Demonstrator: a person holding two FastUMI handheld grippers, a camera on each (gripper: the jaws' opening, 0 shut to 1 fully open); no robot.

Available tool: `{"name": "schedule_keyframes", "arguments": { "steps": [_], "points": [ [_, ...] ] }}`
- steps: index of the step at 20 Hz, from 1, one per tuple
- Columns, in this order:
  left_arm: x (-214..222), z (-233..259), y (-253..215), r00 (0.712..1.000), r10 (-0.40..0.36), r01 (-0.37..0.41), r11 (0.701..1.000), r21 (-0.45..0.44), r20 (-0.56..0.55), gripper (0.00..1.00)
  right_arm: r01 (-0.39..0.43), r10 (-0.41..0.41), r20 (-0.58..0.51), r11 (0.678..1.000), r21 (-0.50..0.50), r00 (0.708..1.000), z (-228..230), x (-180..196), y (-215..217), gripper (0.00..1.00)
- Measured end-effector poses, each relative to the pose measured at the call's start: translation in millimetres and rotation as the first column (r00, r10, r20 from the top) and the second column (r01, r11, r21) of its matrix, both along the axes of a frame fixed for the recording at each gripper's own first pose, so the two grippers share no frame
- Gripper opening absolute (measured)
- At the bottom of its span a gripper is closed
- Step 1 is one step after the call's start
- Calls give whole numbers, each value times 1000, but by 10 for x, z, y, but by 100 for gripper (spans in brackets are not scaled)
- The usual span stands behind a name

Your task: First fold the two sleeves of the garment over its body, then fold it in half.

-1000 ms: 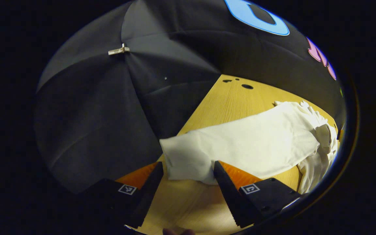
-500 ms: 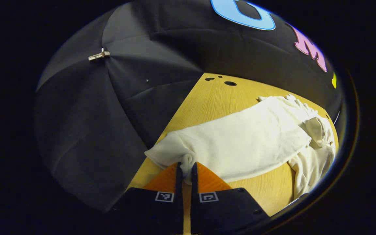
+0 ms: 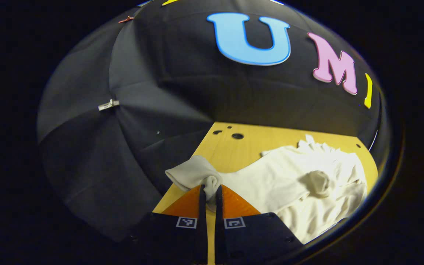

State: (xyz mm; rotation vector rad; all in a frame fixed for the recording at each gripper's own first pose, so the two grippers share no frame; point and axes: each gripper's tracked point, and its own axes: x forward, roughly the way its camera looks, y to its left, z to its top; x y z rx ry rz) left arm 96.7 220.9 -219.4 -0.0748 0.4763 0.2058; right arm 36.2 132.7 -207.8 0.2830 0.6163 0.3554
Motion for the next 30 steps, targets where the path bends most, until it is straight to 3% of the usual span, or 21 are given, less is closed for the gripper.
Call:
{"name": "schedule_keyframes", "arguments": {
  "steps": [4,11,14,23,30],
  "points": [
    [175,453,-589,996,-51,54,998,-36,72,12,23,-23,-6,1000,5,1000,-85,27,-191,75],
    [409,758,-1645,977,-180,186,982,-44,113,12,64,-64,-7,998,-28,998,-191,58,-620,90],
    [425,724,-2013,969,-219,226,973,-56,112,12,76,-77,-22,997,-32,997,-259,51,-768,96],
    [540,598,-2991,937,-339,345,936,-68,89,12,112,-112,-62,994,-9,992,-411,5,-1062,96],
    [622,95,-3805,904,-426,426,899,-100,23,12,128,-128,-88,992,1,988,-532,19,-1258,96]
  ]
}}
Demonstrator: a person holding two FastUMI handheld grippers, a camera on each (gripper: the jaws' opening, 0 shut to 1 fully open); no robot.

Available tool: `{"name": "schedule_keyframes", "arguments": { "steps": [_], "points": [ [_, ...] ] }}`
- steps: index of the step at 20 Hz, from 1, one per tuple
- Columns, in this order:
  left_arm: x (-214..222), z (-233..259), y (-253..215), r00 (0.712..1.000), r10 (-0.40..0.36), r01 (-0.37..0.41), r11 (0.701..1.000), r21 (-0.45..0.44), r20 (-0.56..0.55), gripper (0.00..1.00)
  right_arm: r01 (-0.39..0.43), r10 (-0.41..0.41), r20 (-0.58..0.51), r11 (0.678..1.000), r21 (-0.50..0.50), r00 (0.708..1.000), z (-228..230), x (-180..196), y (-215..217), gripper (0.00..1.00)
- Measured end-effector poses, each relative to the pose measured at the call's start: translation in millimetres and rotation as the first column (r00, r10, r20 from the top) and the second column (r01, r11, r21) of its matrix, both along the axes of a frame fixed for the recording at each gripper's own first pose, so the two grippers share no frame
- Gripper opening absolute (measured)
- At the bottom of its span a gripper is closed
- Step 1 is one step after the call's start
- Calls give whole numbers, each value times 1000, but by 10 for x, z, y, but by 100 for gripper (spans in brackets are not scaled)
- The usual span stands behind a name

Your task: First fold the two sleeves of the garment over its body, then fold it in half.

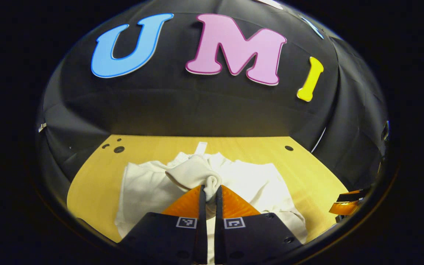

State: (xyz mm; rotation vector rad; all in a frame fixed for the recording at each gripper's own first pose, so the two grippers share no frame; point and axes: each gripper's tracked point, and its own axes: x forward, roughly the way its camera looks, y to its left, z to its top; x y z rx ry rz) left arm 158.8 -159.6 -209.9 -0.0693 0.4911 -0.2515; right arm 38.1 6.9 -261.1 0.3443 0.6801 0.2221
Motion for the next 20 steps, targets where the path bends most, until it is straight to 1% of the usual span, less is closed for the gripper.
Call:
{"name": "schedule_keyframes", "arguments": {
  "steps": [5,9,11,13,14,15,16,17,18,19,20],
  "points": [
    [-15,-307,-541,993,-106,108,993,38,-43,12,10,-10,-7,1000,10,1000,-61,-4,-119,96],
    [-48,-513,-730,990,-118,123,991,52,-77,14,22,-22,-17,1000,17,1000,-102,-5,-216,96],
    [-48,-582,-754,989,-112,117,992,47,-94,17,29,-28,-22,999,19,999,-128,-7,-258,96],
    [-53,-637,-851,987,-122,124,992,13,-102,24,34,-33,-27,999,19,999,-148,-27,-297,96],
    [-57,-638,-920,987,-126,127,992,1,-98,31,35,-35,-29,999,19,999,-155,-29,-314,96],
    [-60,-630,-971,987,-135,135,991,-4,-92,34,35,-34,-31,999,20,999,-163,-33,-316,96],
    [-77,-629,-1022,985,-150,149,989,-10,-86,42,35,-34,-33,999,22,999,-164,-33,-325,96],
    [-102,-602,-1104,982,-176,174,984,-28,-76,46,36,-35,-34,999,23,999,-168,-40,-340,96],
    [-139,-550,-1224,975,-214,210,976,-61,-63,54,38,-38,-36,999,21,999,-181,-37,-352,96],
    [-188,-491,-1319,967,-251,246,965,-90,-49,65,40,-39,-38,999,19,999,-181,-35,-354,96],
    [-223,-448,-1368,961,-275,270,957,-103,-35,63,40,-39,-39,999,17,998,-186,-36,-350,96]
  ]
}}
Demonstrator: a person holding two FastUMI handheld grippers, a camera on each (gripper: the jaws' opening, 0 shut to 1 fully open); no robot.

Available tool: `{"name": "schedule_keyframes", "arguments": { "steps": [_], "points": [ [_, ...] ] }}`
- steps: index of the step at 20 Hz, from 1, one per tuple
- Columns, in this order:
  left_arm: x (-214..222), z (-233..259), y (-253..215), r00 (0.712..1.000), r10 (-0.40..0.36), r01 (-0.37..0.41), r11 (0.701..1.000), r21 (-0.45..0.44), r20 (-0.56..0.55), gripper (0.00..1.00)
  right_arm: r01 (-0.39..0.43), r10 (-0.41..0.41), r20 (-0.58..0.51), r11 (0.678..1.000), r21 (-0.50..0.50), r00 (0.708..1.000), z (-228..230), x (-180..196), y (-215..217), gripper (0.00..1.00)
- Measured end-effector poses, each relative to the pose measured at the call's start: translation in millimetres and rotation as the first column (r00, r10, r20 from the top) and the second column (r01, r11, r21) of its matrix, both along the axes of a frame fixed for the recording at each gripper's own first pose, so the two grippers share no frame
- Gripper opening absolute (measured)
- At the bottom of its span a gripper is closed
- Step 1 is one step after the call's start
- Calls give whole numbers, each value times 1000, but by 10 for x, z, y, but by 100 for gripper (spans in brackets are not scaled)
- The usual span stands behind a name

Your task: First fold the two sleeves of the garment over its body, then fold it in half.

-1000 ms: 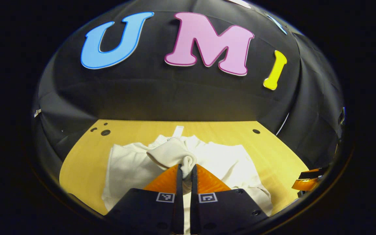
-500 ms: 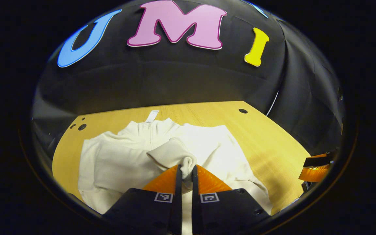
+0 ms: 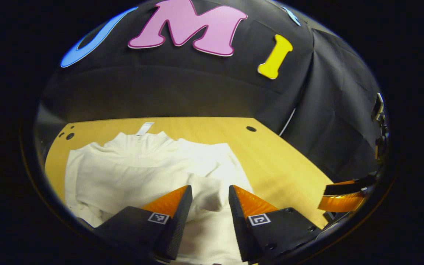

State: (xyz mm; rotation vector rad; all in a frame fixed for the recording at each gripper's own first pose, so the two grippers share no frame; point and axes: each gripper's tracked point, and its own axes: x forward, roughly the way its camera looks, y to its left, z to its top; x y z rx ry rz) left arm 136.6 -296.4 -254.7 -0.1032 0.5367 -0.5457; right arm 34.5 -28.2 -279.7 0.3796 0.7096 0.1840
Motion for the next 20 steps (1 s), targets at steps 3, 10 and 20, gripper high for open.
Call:
{"name": "schedule_keyframes", "arguments": {
  "steps": [3,10,20],
  "points": [
    [-74,116,89,1000,3,-3,1000,-11,26,77,-11,11,-3,1000,-5,1000,3,-56,35,96],
    [-484,280,1058,992,118,-120,992,34,54,96,-84,83,-30,996,-42,996,-30,-341,297,98],
    [-1415,-222,2566,943,321,-307,940,149,-82,96,-183,170,-123,978,-97,978,-326,-796,770,99]
  ]
}}
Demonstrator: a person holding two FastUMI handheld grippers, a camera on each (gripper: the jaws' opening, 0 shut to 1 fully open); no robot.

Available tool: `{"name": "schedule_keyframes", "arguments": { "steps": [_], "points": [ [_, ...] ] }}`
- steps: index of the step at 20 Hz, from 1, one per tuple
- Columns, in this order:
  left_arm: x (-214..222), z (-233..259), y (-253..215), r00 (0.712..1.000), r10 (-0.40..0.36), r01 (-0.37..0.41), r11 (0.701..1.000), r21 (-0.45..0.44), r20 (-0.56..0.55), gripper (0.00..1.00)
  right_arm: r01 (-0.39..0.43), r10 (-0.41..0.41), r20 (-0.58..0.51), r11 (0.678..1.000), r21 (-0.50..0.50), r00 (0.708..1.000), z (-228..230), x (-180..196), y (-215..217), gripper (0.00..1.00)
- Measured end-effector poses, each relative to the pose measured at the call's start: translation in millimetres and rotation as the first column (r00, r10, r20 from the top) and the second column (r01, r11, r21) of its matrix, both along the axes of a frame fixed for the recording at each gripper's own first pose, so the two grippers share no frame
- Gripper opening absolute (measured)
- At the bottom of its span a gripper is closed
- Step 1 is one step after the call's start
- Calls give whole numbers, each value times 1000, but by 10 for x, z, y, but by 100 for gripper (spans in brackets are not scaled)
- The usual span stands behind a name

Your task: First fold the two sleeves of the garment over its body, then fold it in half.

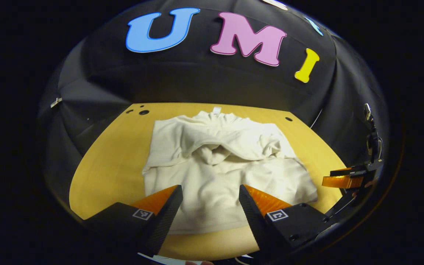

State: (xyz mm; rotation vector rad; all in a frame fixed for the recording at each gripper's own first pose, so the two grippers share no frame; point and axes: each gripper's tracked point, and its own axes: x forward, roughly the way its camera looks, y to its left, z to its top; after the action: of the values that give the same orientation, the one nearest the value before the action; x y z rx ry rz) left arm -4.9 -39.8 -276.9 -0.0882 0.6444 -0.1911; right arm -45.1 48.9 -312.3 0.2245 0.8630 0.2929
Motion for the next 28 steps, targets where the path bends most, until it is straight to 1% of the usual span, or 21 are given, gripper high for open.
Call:
{"name": "schedule_keyframes", "arguments": {
  "steps": [3,4,5,8,10,14,15,16,17,18,19,20,21,22,23,24,25,26,28],
  "points": [
    [-81,-234,284,998,47,-45,998,42,-40,96,9,-10,-40,1000,-21,999,-179,-82,31,99],
    [-101,-322,353,997,58,-56,997,49,-58,92,17,-18,-55,1000,-20,998,-223,-96,37,99],
    [-124,-414,410,995,68,-64,996,54,-77,96,24,-25,-69,1000,-19,997,-267,-106,45,99],
    [-141,-649,549,985,110,-103,993,60,-132,96,29,-33,-82,999,-44,996,-394,-41,80,99],
    [-125,-767,614,979,128,-118,990,73,-158,96,14,-19,-79,998,-68,997,-453,16,113,99],
    [-80,-933,686,973,128,-102,985,136,-193,96,-29,18,-92,993,-119,996,-609,70,189,99],
    [-93,-959,687,971,125,-97,985,140,-203,96,-43,31,-91,989,-140,995,-636,63,190,99],
    [-77,-976,677,971,127,-100,986,136,-202,99,-57,48,-61,987,-150,997,-627,105,213,99],
    [-93,-976,668,969,133,-109,987,120,-209,99,-71,61,-65,985,-155,996,-642,94,239,99],
    [-102,-977,657,970,132,-110,987,118,-204,93,-70,63,-55,986,-153,997,-648,118,248,99],
    [-78,-978,574,976,76,-55,992,110,-206,94,-75,67,-60,987,-143,996,-648,91,276,98],
    [-71,-973,479,981,12,8,995,103,-195,70,-97,91,-56,987,-129,994,-634,104,336,92],
    [-78,-975,417,980,-22,45,992,115,-200,47,-148,143,-53,985,-90,988,-615,76,454,71],
    [-59,-966,389,978,-37,65,989,130,-204,24,-176,171,-71,982,-74,983,-602,18,520,43],
    [-73,-959,386,974,-55,86,987,137,-218,19,-207,201,-89,975,-74,976,-598,-7,551,16],
    [-90,-928,370,971,-67,98,987,125,-231,11,-236,228,-98,969,-78,969,-593,-28,537,11],
    [-134,-903,369,964,-66,93,991,96,-257,8,-250,240,-103,964,-93,965,-583,-45,495,11],
    [-136,-865,396,959,-64,84,994,63,-275,6,-257,248,-102,962,-90,963,-539,-31,481,11],
    [-131,-776,464,952,-65,75,997,22,-297,6,-251,245,-93,967,-48,965,-401,3,430,11]
  ]
}}
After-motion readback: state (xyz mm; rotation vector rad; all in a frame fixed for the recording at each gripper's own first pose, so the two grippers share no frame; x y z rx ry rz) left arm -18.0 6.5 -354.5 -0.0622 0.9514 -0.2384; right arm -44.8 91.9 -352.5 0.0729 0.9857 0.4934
